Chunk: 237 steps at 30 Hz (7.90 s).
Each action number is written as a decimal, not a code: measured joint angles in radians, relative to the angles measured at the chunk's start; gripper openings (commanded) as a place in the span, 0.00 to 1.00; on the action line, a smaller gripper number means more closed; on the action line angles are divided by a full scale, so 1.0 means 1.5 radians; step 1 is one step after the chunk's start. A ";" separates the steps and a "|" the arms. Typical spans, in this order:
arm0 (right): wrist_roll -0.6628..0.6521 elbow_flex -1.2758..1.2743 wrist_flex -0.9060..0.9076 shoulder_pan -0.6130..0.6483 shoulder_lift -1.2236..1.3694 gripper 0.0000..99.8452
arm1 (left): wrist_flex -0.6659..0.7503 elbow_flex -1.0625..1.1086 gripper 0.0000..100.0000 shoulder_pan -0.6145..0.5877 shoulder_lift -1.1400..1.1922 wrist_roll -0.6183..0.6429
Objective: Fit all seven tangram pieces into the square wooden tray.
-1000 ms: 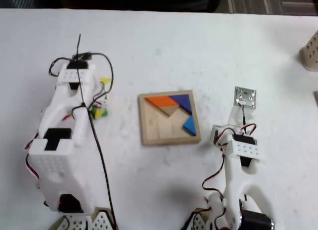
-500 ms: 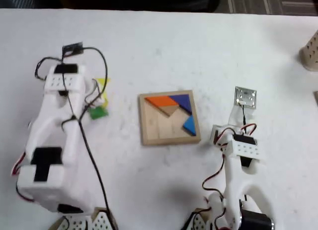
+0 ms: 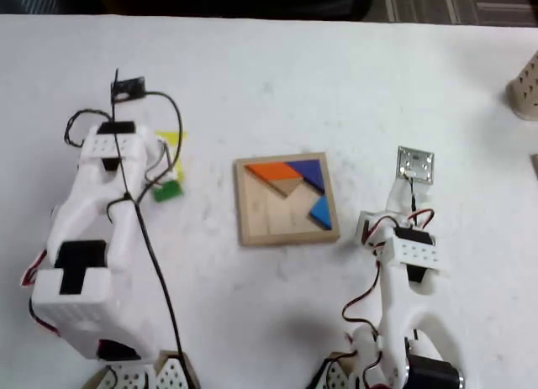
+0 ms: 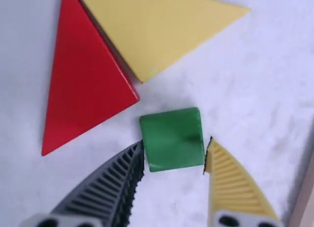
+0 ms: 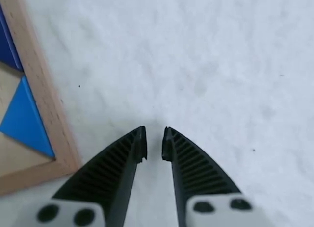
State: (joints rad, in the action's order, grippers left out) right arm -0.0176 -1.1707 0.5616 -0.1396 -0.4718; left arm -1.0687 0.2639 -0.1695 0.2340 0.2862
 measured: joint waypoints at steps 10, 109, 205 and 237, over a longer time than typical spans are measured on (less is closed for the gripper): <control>0.000 0.000 0.000 0.000 0.000 0.06 | -0.009 -0.033 0.31 -0.018 0.088 0.010; 0.000 0.000 0.000 0.000 0.000 0.06 | 0.014 0.034 0.33 0.026 0.035 -0.050; 0.000 0.000 0.000 0.000 0.000 0.06 | -0.111 -0.152 0.22 0.028 0.155 -0.076; 0.000 0.000 0.000 0.000 0.000 0.06 | -0.100 -0.153 0.10 0.005 0.155 -0.076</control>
State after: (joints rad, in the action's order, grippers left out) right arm -0.0176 -1.1707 0.5616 -0.1396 -0.4718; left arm -1.2190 0.0338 -0.1619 0.4672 0.1726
